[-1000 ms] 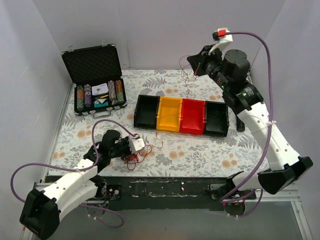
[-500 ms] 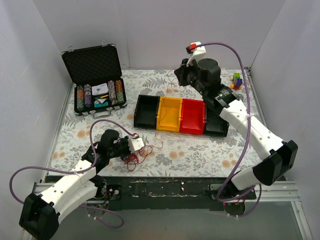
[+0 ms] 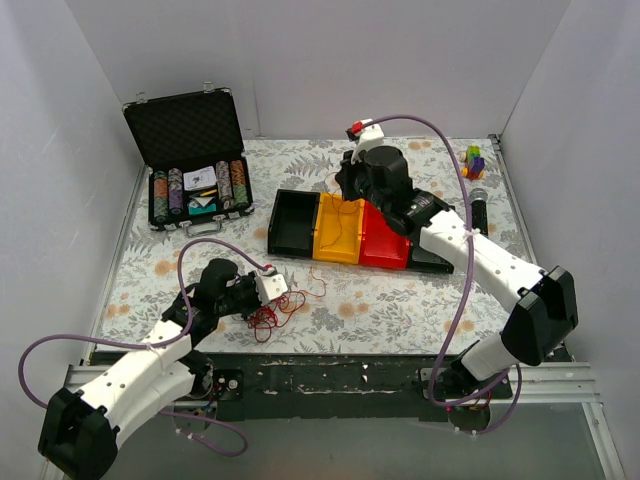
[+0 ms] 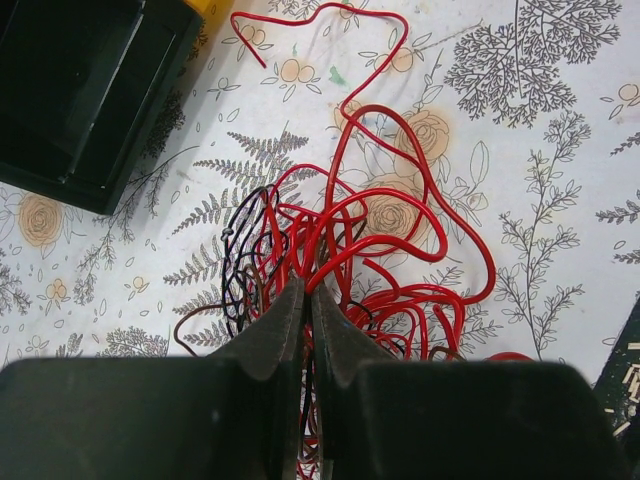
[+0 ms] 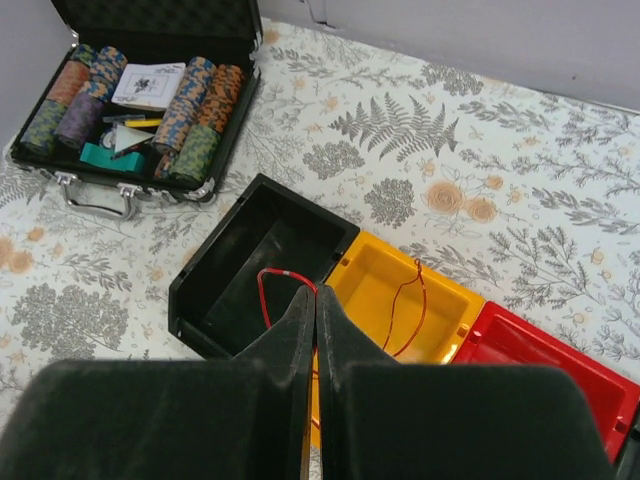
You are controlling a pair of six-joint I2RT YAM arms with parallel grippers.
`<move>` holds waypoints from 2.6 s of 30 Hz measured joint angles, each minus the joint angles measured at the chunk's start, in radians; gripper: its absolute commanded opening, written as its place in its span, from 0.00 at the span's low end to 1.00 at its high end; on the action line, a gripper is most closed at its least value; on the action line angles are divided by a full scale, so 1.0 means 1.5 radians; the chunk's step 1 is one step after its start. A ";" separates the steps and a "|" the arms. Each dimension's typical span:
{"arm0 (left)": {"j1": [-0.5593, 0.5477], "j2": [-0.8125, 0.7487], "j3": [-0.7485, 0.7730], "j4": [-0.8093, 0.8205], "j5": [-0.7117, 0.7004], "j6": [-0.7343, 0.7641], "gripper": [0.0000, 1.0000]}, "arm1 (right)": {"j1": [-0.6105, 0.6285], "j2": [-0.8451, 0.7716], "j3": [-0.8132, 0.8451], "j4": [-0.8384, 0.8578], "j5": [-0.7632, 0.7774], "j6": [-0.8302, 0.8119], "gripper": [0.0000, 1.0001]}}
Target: Untangle the cables
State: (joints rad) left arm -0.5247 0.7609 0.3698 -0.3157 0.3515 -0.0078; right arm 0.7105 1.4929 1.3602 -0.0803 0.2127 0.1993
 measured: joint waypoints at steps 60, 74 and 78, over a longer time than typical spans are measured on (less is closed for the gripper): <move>0.000 -0.037 0.030 -0.035 0.033 -0.028 0.04 | 0.024 0.117 -0.087 -0.025 0.079 0.091 0.41; 0.000 -0.027 0.075 -0.052 0.065 -0.049 0.49 | 0.184 -0.038 -0.324 0.063 0.008 0.112 0.51; 0.000 -0.031 0.075 -0.062 0.065 -0.062 0.63 | 0.214 -0.064 -0.377 0.098 -0.023 0.110 0.51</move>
State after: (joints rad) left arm -0.5247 0.7151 0.4824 -0.4088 0.4488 -0.1005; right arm 1.0313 1.3964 0.7940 0.0669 0.1783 0.3641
